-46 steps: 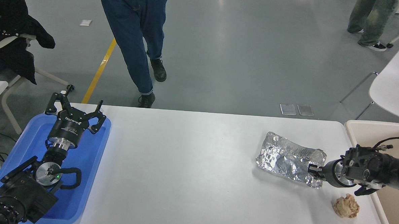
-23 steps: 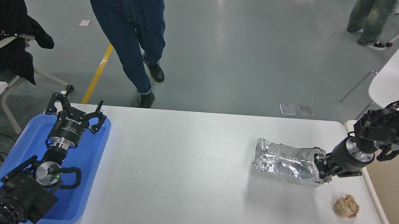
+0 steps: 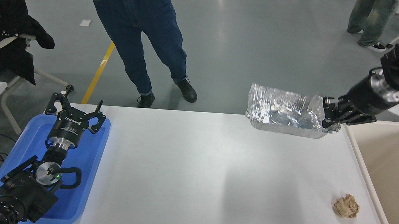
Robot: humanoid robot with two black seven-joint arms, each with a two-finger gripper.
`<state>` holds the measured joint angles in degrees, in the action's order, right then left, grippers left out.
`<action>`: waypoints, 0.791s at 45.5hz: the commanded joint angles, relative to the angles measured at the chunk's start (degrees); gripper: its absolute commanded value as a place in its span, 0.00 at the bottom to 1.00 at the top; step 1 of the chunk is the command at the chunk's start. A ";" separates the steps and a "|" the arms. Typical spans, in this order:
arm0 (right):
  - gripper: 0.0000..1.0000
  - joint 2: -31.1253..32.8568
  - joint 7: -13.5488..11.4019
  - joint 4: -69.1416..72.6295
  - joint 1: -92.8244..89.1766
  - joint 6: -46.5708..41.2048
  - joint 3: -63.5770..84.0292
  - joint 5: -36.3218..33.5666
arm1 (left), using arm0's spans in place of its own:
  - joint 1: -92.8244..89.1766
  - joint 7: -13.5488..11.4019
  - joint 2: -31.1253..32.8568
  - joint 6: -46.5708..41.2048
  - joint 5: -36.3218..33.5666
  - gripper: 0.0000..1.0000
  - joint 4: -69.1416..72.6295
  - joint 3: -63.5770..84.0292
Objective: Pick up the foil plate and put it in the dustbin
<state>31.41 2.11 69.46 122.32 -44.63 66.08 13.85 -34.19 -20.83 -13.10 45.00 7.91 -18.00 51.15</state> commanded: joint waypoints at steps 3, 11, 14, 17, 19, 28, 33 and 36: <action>0.00 0.67 0.00 4.02 11.54 -0.37 4.58 -0.14 | 0.00 0.00 0.00 0.00 0.00 1.00 -0.02 0.00; 0.00 0.67 0.00 4.02 11.98 -0.37 5.55 -0.23 | 0.00 0.00 0.00 0.00 0.00 1.00 0.07 0.00; 0.00 0.84 0.00 3.93 11.98 -0.37 5.64 -0.23 | 0.00 0.00 0.00 0.00 0.00 1.00 -0.02 0.00; 0.00 1.54 0.00 3.93 11.98 -0.37 5.73 -0.14 | 0.00 0.00 0.00 0.00 0.00 1.00 -0.02 0.00; 0.00 2.59 0.00 3.85 11.98 -0.37 6.25 0.03 | 0.09 0.00 0.00 0.00 0.00 1.00 -0.02 0.00; 0.00 11.64 0.00 -1.51 9.53 -0.37 12.58 0.56 | 0.00 0.00 0.00 0.00 0.00 1.00 -0.02 0.00; 0.00 17.26 0.00 -7.13 5.39 -0.37 15.04 0.56 | 0.09 0.00 0.00 0.00 0.00 1.00 -0.02 0.00; 0.00 19.91 -0.08 -11.17 2.76 -0.37 16.53 0.56 | 0.09 0.00 0.00 0.00 0.00 1.00 -0.02 0.00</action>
<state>41.83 2.10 67.79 130.94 -45.00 77.26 14.24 -34.15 -20.83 -13.09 45.00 7.92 -18.02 51.15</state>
